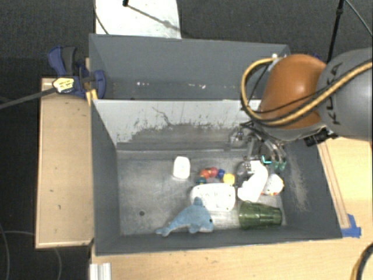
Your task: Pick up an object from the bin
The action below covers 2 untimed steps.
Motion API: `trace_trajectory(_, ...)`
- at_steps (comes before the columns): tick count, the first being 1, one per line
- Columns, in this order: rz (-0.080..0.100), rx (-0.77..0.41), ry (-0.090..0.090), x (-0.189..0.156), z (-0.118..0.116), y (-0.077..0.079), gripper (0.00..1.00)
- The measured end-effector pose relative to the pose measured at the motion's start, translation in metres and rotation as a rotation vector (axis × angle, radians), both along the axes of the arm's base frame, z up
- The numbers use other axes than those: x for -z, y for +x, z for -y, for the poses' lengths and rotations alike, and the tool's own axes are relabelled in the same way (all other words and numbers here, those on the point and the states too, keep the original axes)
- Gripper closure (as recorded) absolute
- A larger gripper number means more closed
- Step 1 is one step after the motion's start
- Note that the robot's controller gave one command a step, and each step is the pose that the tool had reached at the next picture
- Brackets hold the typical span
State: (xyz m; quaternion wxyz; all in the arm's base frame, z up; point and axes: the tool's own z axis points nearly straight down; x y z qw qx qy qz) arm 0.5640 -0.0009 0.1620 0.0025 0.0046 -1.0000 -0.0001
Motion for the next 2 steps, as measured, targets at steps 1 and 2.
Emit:
trace_trajectory(1,0.008,0.0,0.0,-0.004,0.0,0.002,0.0)
trace_trajectory(2,0.011,-0.115,0.0,0.041,0.049,0.014,0.0)
